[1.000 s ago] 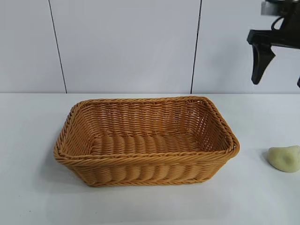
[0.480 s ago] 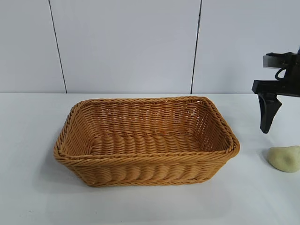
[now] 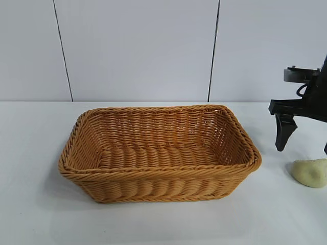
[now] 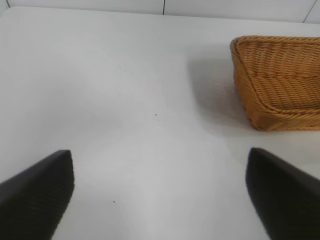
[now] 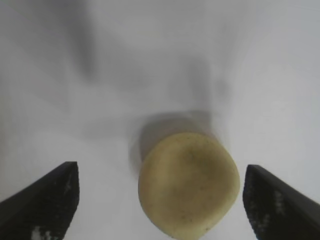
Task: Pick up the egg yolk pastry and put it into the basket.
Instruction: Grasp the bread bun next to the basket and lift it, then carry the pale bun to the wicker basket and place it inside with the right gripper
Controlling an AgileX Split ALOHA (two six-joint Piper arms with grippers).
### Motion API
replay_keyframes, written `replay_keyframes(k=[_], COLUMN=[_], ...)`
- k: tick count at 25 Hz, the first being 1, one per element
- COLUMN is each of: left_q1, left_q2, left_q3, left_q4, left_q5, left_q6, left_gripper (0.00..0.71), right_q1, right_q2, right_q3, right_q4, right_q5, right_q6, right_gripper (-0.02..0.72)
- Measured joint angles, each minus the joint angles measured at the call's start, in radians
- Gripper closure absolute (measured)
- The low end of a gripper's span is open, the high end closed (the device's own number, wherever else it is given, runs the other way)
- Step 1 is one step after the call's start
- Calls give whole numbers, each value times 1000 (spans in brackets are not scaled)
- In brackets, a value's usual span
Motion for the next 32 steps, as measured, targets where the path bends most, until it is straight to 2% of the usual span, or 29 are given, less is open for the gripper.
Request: replay_keyframes(k=[11, 13, 18, 20, 27, 32], left_q1=[0, 0, 0, 0, 0, 0], left_q2=[0, 0, 0, 0, 0, 0], left_q3=[0, 0, 0, 0, 0, 0], left_q4=[0, 0, 0, 0, 0, 0], left_q5=[0, 0, 0, 0, 0, 0], left_q6=[0, 0, 0, 0, 0, 0], left_gripper=[41, 41, 41, 41, 41, 41], right_q1=[0, 0, 0, 0, 0, 1], right_q2=[68, 68, 68, 64, -51, -111], right_q3=[1, 1, 1, 1, -35, -189], right_q4=[-7, -9, -15, -15, -13, -9], right_q5=[0, 5, 42, 54, 113, 230], right_q6=[8, 9, 11, 11, 11, 11], right_gripper=[73, 134, 460, 516, 552, 552])
